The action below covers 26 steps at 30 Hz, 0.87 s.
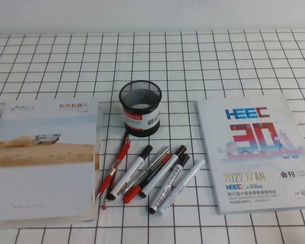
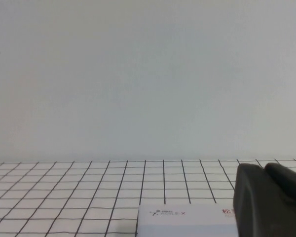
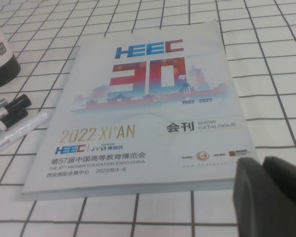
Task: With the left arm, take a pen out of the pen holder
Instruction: 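Take a marker out of the pen holder and lay it on the table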
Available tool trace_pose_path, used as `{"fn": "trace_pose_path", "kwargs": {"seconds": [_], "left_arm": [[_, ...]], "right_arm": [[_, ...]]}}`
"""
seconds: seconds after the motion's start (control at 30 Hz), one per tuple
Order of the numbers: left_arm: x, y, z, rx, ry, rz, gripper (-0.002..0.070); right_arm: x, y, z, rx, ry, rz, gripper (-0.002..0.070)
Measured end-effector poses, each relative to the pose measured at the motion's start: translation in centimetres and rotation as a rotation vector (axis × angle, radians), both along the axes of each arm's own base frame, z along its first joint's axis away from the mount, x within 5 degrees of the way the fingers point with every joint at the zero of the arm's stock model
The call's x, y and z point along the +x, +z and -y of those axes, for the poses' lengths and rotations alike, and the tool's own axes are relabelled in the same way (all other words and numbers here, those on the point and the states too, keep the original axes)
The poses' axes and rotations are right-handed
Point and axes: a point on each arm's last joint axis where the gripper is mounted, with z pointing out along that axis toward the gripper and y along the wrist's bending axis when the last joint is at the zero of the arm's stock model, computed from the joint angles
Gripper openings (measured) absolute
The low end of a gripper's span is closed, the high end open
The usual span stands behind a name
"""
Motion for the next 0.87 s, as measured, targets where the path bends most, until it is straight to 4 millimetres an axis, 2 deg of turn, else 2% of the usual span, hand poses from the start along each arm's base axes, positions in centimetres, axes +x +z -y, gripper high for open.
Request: {"fn": "trace_pose_path", "kwargs": {"seconds": [0.3,0.63,0.87], "left_arm": [[0.1,-1.4,0.1,0.005,-0.005,-0.143,-0.0003],[-0.2,-4.1,0.2,0.037,-0.026,-0.453,-0.0003],[-0.3,-4.3,0.2,0.024,-0.026,-0.477,-0.0003]], "right_arm": [[0.0,0.0,0.0,0.0,0.0,0.0,-0.0014],[0.0,0.0,0.0,0.002,0.0,0.0,-0.0014],[0.0,0.0,0.0,0.002,0.0,0.0,-0.0014]]}}
